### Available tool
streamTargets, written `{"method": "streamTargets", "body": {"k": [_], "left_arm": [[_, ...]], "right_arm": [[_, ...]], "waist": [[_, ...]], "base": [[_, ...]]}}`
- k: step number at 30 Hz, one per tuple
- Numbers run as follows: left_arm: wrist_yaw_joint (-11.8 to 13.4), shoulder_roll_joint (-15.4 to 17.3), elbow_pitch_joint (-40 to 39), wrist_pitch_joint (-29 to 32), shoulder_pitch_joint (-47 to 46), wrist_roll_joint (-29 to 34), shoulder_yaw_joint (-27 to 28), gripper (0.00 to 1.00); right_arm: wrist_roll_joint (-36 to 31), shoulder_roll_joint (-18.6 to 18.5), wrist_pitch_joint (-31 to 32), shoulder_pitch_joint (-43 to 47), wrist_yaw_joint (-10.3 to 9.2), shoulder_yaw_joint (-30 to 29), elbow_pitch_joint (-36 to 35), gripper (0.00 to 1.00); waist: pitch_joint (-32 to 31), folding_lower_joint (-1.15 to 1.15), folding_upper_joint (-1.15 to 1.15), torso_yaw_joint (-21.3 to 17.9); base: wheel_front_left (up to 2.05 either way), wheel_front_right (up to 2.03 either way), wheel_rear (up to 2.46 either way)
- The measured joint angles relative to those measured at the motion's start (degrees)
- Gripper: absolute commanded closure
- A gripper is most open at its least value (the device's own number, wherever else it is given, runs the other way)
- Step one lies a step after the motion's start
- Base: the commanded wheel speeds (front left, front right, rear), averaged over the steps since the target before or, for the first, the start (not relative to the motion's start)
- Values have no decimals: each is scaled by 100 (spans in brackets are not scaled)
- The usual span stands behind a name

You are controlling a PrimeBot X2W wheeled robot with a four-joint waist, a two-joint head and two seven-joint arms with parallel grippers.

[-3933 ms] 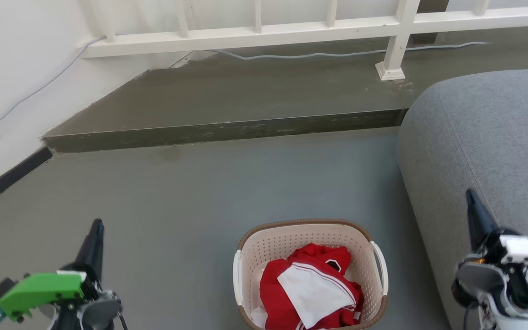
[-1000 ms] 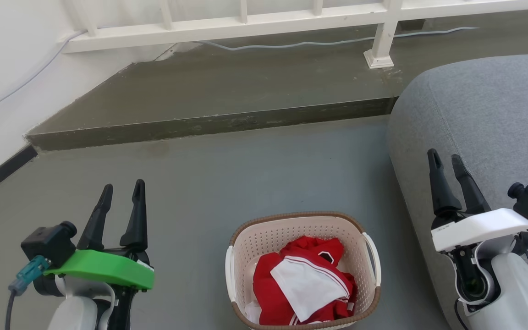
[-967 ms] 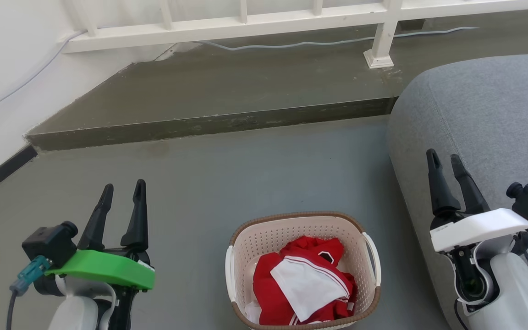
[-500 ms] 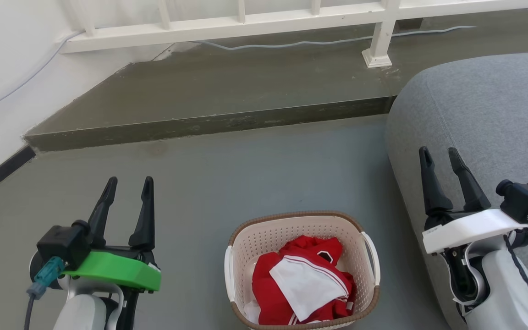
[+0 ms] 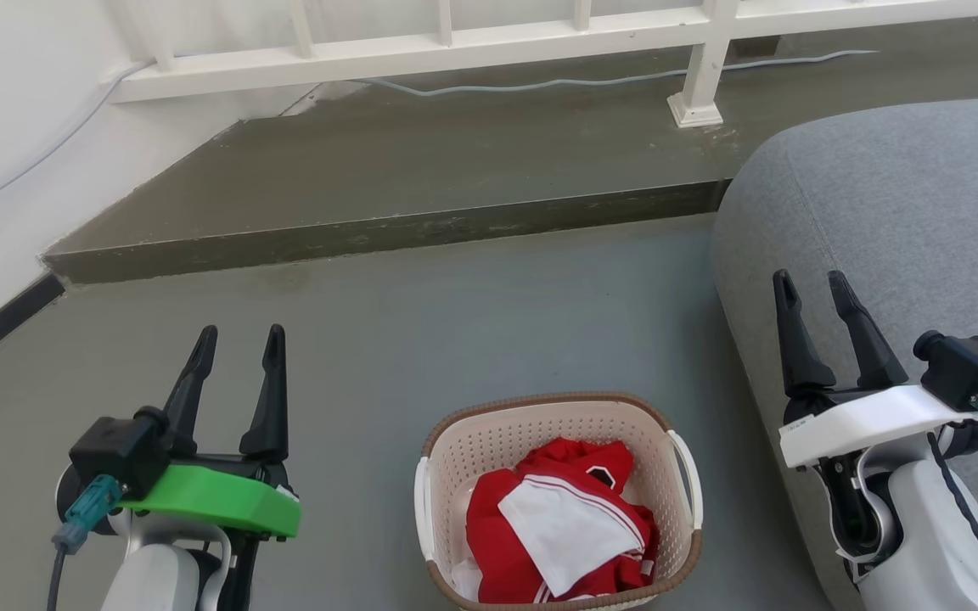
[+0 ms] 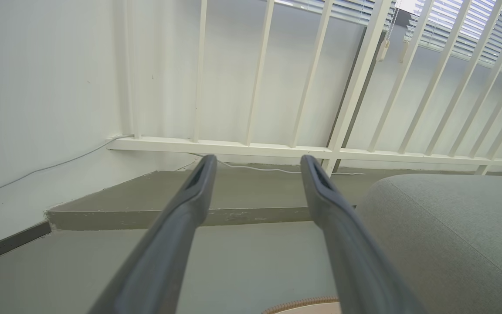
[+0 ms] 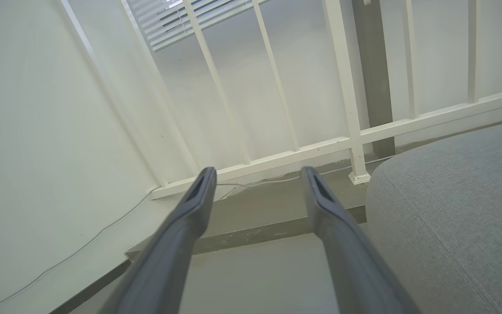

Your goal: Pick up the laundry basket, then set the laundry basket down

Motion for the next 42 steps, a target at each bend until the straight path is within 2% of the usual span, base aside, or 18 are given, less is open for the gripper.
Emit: {"method": "streamTargets", "body": {"k": [17, 42], "left_arm": [[0, -18, 38, -14, 0, 115, -2, 0], [0, -35, 13, -15, -523, 169, -147, 0]], "right_arm": [[-210, 38, 0, 2, 49, -84, 127, 0], [-242, 142, -1, -360, 49, -422, 349, 0]], "waist": [[115, 0, 0, -17], [1302, 0, 0, -173]], "base": [[0, 0, 0], [0, 0, 0]]}}
